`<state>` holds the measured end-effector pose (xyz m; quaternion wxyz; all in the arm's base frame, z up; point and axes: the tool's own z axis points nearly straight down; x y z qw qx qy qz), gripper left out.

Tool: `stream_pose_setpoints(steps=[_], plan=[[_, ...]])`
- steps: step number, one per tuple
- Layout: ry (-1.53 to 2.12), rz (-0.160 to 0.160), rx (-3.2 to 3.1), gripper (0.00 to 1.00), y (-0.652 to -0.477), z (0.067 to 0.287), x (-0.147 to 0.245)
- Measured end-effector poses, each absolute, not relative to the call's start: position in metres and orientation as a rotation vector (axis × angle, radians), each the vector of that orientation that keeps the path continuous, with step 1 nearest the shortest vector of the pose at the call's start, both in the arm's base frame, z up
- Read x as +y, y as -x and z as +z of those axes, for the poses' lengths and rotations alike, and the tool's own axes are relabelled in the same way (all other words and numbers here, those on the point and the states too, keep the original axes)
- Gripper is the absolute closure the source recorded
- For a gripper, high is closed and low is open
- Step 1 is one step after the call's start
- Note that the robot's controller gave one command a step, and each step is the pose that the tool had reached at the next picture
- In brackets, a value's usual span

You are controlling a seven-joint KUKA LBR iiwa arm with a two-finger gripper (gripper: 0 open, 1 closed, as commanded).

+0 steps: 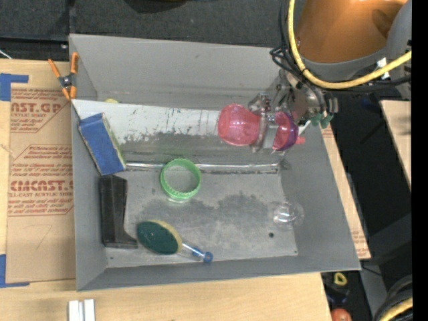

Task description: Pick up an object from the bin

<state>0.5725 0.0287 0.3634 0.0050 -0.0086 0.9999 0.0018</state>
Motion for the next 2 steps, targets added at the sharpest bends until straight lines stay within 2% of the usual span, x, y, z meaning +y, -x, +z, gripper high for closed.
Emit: stream_pose_setpoints(steps=[1,2], plan=[[0.034,0.002,3.141,0.00,-0.570,0.436,0.015],[0.007,0.005,3.143,0.00,-0.570,0.471,0.028]])
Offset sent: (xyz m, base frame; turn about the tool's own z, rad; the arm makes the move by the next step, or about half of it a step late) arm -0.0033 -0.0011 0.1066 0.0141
